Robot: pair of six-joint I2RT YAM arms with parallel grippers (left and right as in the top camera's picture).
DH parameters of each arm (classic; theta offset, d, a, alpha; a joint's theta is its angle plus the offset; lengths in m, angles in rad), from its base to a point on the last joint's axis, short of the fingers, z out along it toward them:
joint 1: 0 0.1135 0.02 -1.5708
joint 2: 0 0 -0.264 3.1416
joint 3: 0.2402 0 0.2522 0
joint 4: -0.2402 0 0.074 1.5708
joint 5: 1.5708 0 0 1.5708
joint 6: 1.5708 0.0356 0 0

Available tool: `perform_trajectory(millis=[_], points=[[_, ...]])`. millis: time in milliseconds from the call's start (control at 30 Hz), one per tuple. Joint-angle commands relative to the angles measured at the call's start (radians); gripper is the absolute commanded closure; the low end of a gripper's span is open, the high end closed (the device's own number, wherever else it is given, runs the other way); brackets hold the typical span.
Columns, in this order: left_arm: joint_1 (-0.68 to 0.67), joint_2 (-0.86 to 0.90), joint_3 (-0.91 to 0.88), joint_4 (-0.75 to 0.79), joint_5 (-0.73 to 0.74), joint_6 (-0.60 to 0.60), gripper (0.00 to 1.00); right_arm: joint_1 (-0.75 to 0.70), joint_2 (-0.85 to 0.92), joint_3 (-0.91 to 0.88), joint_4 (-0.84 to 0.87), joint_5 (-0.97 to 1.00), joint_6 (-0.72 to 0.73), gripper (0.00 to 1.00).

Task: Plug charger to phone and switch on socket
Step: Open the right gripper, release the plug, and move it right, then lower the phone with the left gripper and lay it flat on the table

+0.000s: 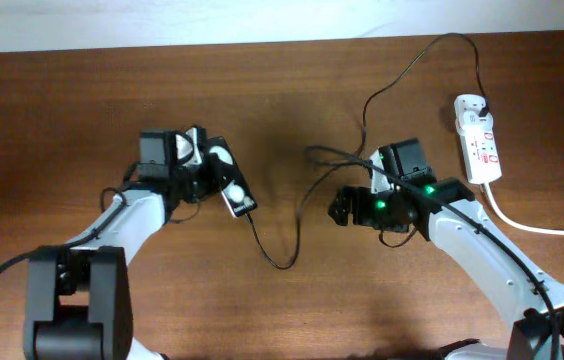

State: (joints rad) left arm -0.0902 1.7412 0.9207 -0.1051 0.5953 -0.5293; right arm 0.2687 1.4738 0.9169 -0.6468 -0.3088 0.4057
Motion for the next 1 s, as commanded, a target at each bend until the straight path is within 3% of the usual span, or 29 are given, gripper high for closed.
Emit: perform_trajectory(millis=[0, 167, 733, 967], points=[[-0.039, -0.006, 0.025, -0.006, -0.156, 0.027, 1.00, -0.001, -0.008, 0.002, -0.024, 0.085, -0.005, 0.01], [-0.076, -0.006, 0.024, -0.014, -0.229, 0.031, 1.00, -0.001, -0.008, 0.002, -0.043, 0.085, -0.005, 0.01], [-0.098, 0.061, 0.027, 0.024, -0.230, 0.019, 0.99, -0.001, -0.008, 0.002, -0.066, 0.036, -0.005, 0.01], [-0.098, 0.062, 0.027, 0.042, -0.230, 0.019, 0.78, -0.001, -0.008, 0.002, -0.056, 0.036, -0.005, 0.01]])
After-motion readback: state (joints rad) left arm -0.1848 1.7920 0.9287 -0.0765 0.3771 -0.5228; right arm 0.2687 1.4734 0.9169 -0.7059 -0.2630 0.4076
